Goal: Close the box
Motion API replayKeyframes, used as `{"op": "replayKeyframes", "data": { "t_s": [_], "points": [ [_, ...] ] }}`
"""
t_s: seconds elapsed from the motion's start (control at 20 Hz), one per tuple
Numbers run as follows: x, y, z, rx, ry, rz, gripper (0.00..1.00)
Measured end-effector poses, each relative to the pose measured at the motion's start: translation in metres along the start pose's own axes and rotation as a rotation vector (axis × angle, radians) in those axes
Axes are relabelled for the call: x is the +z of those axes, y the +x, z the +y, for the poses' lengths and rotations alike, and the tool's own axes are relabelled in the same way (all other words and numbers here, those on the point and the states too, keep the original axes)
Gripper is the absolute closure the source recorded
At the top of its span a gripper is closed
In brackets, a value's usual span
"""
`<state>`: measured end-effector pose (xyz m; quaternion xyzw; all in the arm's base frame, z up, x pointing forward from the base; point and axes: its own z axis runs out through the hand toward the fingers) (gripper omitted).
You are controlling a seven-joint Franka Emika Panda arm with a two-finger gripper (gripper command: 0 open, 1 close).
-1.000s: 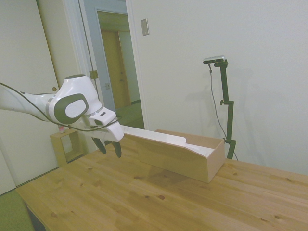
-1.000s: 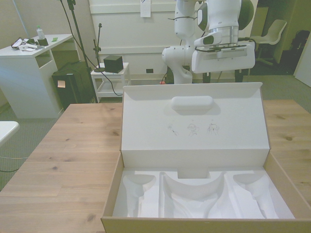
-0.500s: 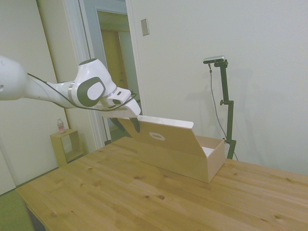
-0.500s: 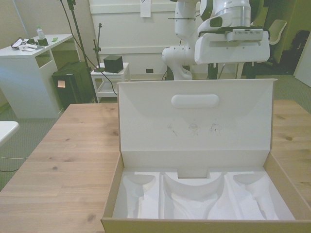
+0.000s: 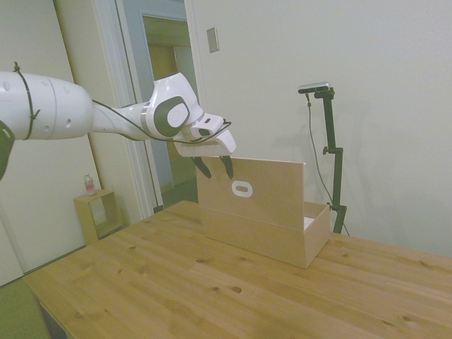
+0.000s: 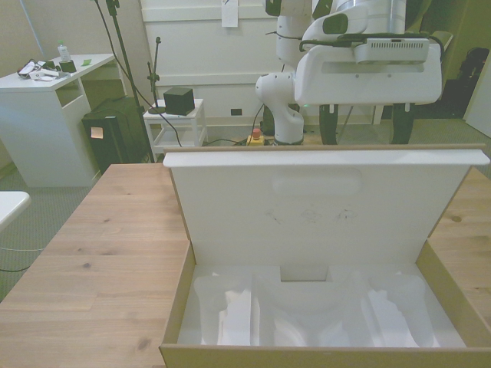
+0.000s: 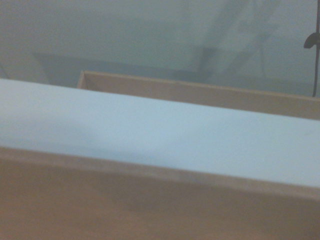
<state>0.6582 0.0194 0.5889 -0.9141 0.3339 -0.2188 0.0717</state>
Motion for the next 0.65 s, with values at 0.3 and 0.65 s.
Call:
{"op": "replayKeyframes", "data": {
  "t_s": [0.3, 0.65],
  "points": [
    [0.016, -0.049, -0.028, 0.001, -0.031, -0.07, 0.0],
    [0.015, -0.144, 0.002, 0.105, -0.094, -0.185, 0.0]
  ]
}}
